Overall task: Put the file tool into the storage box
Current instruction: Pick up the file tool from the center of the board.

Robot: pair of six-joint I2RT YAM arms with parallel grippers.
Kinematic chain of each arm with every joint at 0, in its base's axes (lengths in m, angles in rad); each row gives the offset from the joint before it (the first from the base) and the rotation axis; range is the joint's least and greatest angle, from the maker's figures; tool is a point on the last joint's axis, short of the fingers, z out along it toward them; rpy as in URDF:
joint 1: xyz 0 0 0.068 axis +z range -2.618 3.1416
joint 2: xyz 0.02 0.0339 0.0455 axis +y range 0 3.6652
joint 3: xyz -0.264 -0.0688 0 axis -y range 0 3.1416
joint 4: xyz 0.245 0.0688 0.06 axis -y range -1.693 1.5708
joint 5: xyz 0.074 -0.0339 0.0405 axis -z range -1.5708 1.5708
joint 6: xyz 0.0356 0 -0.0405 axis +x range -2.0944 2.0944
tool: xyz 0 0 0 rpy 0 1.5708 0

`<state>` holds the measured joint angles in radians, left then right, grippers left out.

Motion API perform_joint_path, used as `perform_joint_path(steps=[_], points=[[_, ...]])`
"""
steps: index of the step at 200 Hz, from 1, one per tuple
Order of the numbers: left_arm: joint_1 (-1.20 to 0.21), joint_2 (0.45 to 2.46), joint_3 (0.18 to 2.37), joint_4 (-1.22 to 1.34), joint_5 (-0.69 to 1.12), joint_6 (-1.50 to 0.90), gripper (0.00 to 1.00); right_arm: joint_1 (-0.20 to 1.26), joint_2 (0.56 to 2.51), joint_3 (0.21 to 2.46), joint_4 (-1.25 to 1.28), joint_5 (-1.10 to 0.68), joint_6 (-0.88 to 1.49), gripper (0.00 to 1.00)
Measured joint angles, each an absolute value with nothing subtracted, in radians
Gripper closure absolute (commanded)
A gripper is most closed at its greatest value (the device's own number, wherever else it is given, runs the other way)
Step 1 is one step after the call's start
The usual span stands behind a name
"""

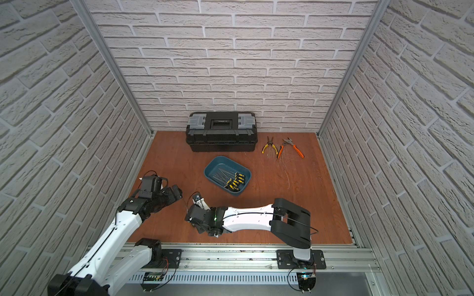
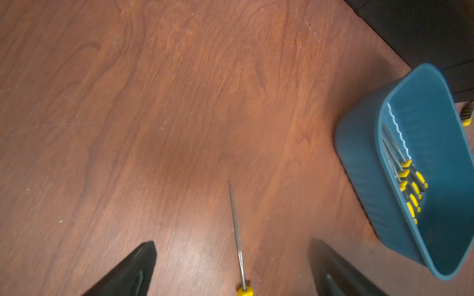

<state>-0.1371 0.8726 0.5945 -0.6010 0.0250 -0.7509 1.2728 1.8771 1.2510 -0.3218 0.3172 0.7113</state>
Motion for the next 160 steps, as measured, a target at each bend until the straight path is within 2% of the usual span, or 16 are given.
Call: perform_joint_path(steps=[112,160], points=[[-0.070,0.819,0.582,-0.598,0.053,-0.752,0.02,1.321,2.147,1.515,-0.383,0.317,0.727,0.48],[-0.067,0.803,0.582,-0.599,0.062,-0.753,0.02,1.322,2.157,1.515,-0.405,0.332,0.728,0.53]])
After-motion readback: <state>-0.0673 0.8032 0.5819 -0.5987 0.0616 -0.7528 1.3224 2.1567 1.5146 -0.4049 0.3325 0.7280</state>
